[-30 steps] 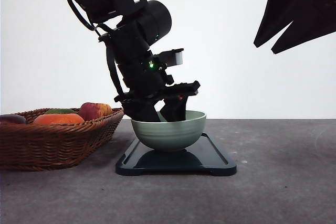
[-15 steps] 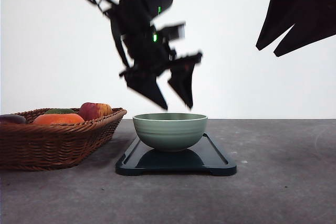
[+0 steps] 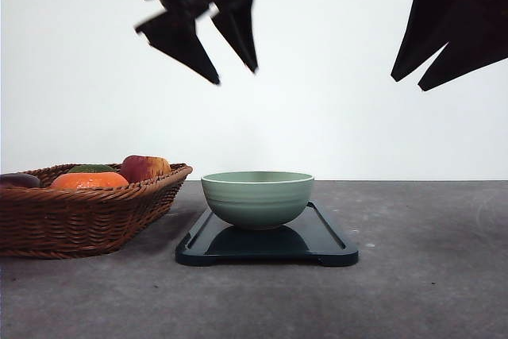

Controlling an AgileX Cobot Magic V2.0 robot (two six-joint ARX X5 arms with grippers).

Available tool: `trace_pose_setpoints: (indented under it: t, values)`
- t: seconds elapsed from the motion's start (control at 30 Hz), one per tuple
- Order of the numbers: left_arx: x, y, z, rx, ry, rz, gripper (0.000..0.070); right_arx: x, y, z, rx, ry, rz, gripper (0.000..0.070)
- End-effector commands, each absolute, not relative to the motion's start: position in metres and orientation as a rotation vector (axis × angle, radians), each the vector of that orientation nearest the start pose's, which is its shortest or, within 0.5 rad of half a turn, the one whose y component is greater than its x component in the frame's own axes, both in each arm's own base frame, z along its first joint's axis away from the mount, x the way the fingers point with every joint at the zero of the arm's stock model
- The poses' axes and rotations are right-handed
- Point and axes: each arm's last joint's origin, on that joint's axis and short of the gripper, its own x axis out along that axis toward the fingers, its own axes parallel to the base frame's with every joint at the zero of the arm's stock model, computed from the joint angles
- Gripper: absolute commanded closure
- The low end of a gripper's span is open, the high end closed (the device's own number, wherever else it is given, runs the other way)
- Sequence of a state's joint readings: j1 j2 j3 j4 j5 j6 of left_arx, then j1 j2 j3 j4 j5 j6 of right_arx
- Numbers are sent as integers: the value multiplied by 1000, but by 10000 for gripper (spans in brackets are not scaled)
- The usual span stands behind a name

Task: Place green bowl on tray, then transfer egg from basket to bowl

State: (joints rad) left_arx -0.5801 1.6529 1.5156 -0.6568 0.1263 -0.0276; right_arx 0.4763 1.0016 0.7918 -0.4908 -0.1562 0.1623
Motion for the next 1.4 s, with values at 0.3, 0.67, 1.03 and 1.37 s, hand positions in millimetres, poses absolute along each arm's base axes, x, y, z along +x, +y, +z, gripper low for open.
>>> trace_pose_setpoints:
  t: [0.3,0.67,1.03,1.37]
  values:
    - [251,-156,326,96,772,-615,297,180,99,270,42,756,547,475]
    - [200,-91,300,24,758,-484,298,179,98,269,-53,741,562,475]
    - [155,-58,274,-61,735,-396,301,177,97,271,-53,730,559,475]
    - [149,-56,278,-107,710,-384,339,176,97,270,-56,745,557,475]
